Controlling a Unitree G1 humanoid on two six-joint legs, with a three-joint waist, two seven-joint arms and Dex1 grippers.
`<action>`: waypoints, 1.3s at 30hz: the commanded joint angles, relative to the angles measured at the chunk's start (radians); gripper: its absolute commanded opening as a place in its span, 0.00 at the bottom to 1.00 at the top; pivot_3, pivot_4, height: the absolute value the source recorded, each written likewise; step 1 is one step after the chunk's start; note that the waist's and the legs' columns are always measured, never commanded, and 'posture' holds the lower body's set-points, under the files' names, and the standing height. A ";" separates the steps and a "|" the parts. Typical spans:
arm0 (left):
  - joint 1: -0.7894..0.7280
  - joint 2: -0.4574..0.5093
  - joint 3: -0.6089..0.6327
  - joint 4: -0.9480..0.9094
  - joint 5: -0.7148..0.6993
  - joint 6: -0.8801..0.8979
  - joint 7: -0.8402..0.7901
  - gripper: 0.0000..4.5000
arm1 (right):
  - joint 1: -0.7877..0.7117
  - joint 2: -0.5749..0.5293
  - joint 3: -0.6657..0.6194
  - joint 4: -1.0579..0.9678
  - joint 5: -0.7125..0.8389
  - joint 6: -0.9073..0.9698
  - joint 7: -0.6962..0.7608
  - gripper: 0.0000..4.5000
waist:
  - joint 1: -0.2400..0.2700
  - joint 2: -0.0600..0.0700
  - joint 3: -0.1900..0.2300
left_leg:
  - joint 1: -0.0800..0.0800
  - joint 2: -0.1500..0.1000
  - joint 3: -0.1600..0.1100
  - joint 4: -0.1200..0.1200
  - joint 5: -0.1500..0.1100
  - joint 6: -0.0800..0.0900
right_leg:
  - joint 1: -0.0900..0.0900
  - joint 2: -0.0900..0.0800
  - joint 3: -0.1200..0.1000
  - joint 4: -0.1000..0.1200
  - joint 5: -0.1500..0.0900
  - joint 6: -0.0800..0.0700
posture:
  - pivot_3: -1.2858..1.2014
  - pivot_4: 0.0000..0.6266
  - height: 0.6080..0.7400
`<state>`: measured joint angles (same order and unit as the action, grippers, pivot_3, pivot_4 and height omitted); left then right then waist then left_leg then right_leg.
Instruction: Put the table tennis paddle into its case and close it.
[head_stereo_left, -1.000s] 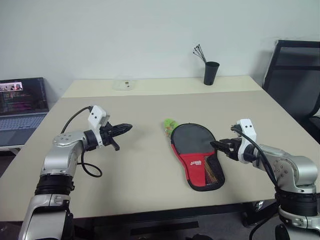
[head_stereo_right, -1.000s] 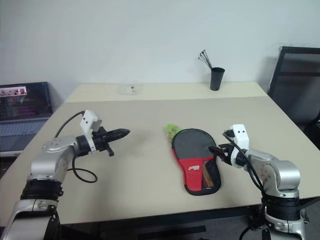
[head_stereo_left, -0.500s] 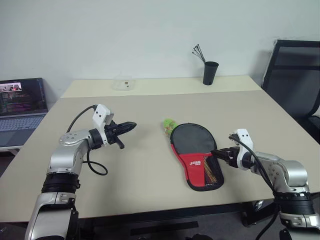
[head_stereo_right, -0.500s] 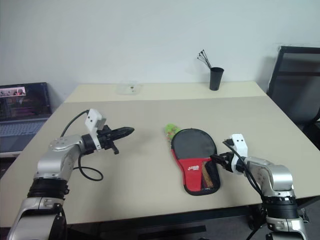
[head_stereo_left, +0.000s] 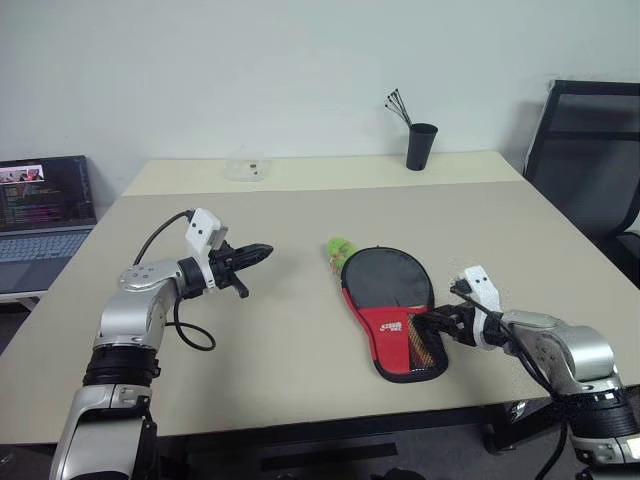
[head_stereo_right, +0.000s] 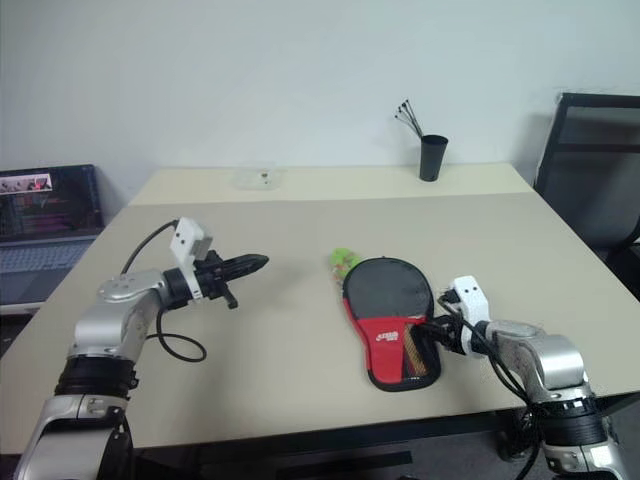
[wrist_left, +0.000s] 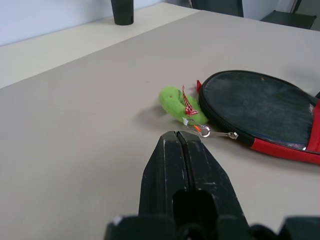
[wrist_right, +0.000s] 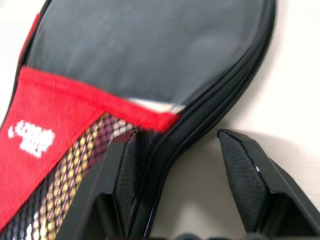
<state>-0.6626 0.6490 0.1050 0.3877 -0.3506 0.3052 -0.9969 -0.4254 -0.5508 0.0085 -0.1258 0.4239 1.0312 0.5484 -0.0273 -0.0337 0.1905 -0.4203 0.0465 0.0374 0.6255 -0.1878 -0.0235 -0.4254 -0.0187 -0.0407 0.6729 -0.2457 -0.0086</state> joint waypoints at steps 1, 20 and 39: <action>-0.021 0.006 0.013 -0.035 -0.008 -0.003 -0.008 0.00 | 0.018 -0.012 0.055 -0.052 -0.018 -0.007 0.014 0.60 | -0.001 0.000 0.000 | 0.000 0.000 0.000 0.000 0.000 0.000 | 0.000 0.000 0.000 0.000 0.000 0.000 | 0.52 0.24 1.00; 0.032 0.066 0.012 -0.086 -0.024 0.045 -0.099 0.00 | -0.065 0.109 0.151 -0.014 -0.047 -0.029 0.044 0.00 | -0.020 -0.008 -0.004 | 0.006 0.003 -0.002 0.000 0.000 0.000 | 0.003 0.000 0.001 0.002 0.000 0.000 | 0.52 0.24 1.00; 0.079 0.101 0.023 -0.133 -0.025 0.091 -0.137 0.00 | -0.046 0.423 0.030 -0.214 0.043 0.350 -0.146 0.00 | -0.021 -0.008 -0.004 | 0.004 0.012 -0.003 -0.002 -0.001 -0.002 | 0.000 0.001 0.000 0.002 -0.002 -0.003 | 0.52 0.24 1.00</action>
<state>-0.5695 0.7425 0.1051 0.2887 -0.3576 0.4061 -1.1367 -0.4770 -0.1514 0.0527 -0.2738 0.4198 1.3288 0.4099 -0.0484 -0.0420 0.1867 -0.4161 0.0583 0.0344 0.6235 -0.1893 -0.0259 -0.4252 -0.0175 -0.0407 0.6751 -0.2475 -0.0120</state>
